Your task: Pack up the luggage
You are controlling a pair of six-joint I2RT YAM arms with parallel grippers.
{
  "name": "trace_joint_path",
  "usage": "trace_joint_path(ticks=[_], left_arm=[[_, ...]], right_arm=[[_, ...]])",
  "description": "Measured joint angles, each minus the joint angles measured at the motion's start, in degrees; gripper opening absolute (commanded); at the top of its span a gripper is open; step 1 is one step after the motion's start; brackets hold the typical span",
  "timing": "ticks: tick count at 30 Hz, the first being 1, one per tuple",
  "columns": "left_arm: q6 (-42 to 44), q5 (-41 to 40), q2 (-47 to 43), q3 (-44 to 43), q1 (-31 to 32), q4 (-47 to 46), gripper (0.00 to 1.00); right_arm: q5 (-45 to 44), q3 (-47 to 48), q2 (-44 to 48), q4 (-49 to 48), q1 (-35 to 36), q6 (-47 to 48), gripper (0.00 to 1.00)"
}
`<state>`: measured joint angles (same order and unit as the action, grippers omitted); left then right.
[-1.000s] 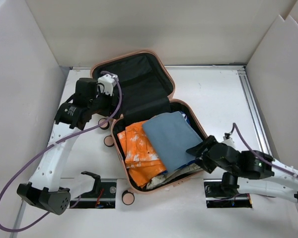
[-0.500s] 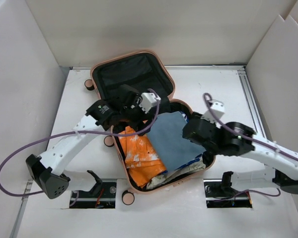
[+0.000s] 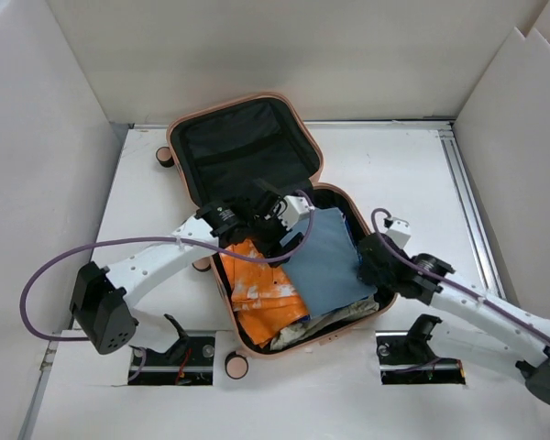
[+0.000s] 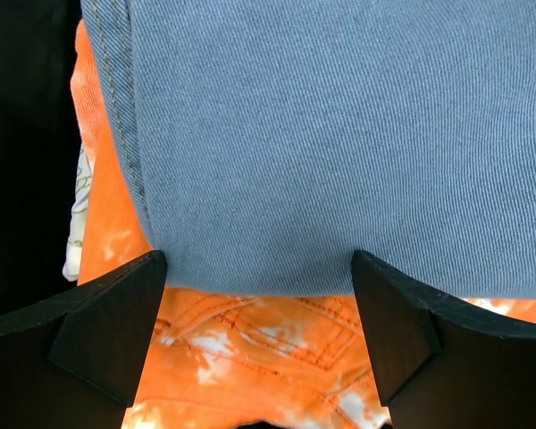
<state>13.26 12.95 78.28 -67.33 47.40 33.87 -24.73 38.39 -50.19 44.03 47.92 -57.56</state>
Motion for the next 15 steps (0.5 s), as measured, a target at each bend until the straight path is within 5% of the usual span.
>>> trace_joint_path(ticks=[6, 9, 15], left_arm=[[-0.2, -1.2, -0.1, 0.3, -0.2, -0.8, 0.82], [0.0, -2.9, -1.9, -0.7, -1.2, 0.2, 0.88], [0.2, -11.8, -7.0, -13.0, -6.9, 0.0, 1.0]], right_arm=[[-0.4, 4.0, -4.2, 1.5, -1.2, 7.0, 0.0], [-1.4, 10.8, -3.5, 4.5, -1.7, 12.7, 0.13], [0.8, 31.8, -7.9, 6.9, -10.2, 29.8, 0.66]])
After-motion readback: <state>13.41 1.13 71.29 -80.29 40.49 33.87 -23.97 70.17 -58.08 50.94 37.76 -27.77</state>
